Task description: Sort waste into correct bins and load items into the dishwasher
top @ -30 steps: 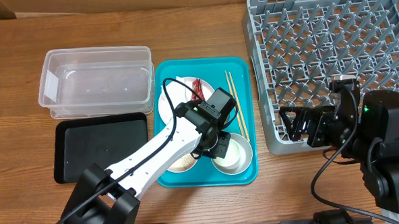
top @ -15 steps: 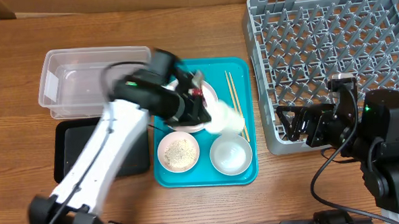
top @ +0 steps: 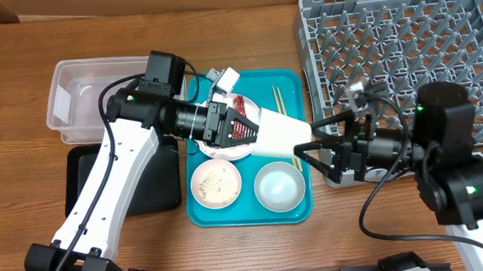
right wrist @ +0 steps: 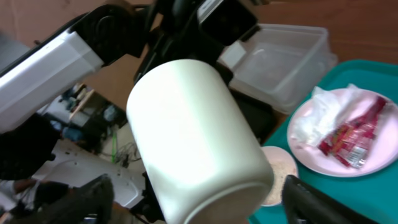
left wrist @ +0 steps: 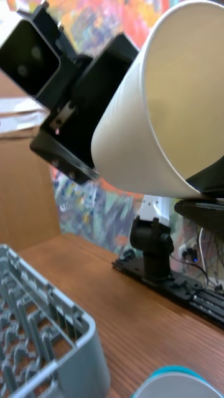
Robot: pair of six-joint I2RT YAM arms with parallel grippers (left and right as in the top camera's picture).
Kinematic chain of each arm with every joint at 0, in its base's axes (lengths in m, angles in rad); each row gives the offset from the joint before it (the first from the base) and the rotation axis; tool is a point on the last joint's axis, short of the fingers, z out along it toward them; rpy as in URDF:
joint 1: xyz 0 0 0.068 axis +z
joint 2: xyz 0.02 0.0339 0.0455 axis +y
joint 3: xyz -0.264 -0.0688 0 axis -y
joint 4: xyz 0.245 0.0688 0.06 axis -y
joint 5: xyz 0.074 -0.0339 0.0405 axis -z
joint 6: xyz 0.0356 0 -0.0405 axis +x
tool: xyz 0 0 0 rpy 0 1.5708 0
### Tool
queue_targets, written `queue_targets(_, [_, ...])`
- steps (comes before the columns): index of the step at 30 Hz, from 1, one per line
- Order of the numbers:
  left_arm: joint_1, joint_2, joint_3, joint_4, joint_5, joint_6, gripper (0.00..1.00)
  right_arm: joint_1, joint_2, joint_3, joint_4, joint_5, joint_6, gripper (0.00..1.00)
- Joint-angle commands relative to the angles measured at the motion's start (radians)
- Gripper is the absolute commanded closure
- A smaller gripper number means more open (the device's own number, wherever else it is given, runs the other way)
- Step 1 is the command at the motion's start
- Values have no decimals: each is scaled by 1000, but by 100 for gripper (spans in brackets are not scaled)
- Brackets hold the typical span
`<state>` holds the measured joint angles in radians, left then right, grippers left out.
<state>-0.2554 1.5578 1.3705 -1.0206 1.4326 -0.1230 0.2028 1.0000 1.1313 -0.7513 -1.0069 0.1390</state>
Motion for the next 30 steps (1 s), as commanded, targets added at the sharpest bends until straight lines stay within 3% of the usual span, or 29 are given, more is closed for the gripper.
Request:
queue_targets(1, [-8,-8,12,1,65,34,96,44,24,18,25,-57,-12,19])
queue_targets(5, [-20,-8,12,1,55,39,96,59,35,18,69,-57,-4,37])
queue_targets(9, [-26,-8,12,3,49,42,95,59,34,18,70,-56,-5,46])
queue_targets(10, [-26,-8,12,4,45,42,89,57,34,18,69,-50,-5,47])
queue_targets(13, [-25,-8,12,2,-5,42,51,37,22,19,57,11,-5,49])
queue_targets(16, [-15,-8,12,-20,-151,41,37,-11,-5,24,19,113,-3,51])
queue_targets(19, [10,-8,12,-103,-438,29,31,-99,-43,28,-48,287,55,54])
queue_targets(22, [35,-8,12,-174,-597,14,30,-166,-65,28,-126,471,63,58])
queue_targets(27, [54,-8,13,-198,-609,15,32,-212,-37,27,-272,801,150,58])
queue_targets(30, [53,-8,13,-198,-608,15,32,-212,20,27,-344,885,201,59])
